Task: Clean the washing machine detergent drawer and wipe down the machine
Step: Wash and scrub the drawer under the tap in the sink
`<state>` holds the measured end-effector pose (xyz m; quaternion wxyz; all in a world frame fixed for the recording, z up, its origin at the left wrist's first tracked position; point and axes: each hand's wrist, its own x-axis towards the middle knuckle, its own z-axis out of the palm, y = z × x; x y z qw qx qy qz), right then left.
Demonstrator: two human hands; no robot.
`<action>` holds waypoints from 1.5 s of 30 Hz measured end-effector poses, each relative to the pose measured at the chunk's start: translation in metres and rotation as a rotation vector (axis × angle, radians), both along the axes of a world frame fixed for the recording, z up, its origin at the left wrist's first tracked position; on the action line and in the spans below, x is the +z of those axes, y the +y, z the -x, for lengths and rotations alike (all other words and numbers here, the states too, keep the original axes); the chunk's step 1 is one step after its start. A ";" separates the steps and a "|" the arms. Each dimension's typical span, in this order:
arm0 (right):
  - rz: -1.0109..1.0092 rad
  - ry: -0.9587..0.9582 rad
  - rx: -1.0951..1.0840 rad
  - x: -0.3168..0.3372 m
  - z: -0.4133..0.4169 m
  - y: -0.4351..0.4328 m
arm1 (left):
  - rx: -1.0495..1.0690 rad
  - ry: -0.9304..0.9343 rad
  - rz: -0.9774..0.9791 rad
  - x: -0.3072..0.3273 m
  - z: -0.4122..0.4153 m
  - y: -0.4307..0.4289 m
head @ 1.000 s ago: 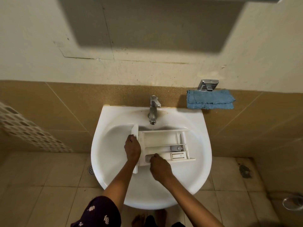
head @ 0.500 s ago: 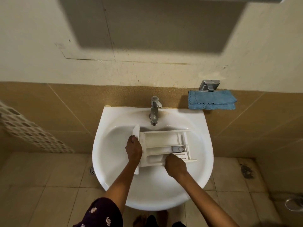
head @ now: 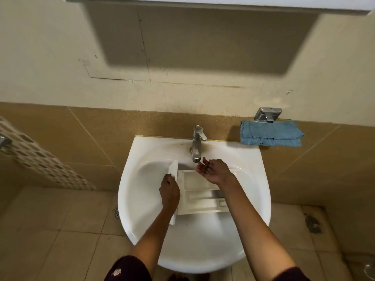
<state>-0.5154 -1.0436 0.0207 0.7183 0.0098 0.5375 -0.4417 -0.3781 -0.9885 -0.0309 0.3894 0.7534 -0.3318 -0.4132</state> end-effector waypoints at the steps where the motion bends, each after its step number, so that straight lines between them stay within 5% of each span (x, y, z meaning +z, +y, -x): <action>1: -0.017 0.012 0.000 0.000 -0.003 -0.004 | -0.002 -0.003 0.002 0.000 0.000 0.000; 17: -0.079 0.051 -0.077 -0.012 -0.004 -0.032 | 0.010 0.002 0.008 -0.001 0.000 -0.001; 21: -0.005 0.052 0.091 0.003 0.009 -0.017 | 0.018 0.011 0.004 0.000 0.000 -0.001; 25: 0.128 0.317 0.657 0.022 0.003 0.004 | 0.010 0.010 -0.003 -0.003 0.000 -0.002; 27: 0.189 0.425 0.711 0.018 0.002 0.006 | 0.007 0.011 -0.005 -0.003 0.000 -0.002; 30: 0.200 0.849 0.735 -0.004 0.015 -0.001 | 0.007 0.015 -0.005 -0.002 -0.001 -0.002; 34: 0.166 1.212 1.064 -0.026 0.018 0.009 | 0.006 0.014 -0.002 -0.002 -0.001 -0.002; 40: 0.379 1.089 1.206 -0.032 -0.034 0.039 | -0.002 -0.004 0.008 -0.004 -0.001 -0.002; 45: 0.055 1.430 1.146 -0.029 -0.006 0.038 | 0.005 0.004 0.001 -0.003 0.000 -0.001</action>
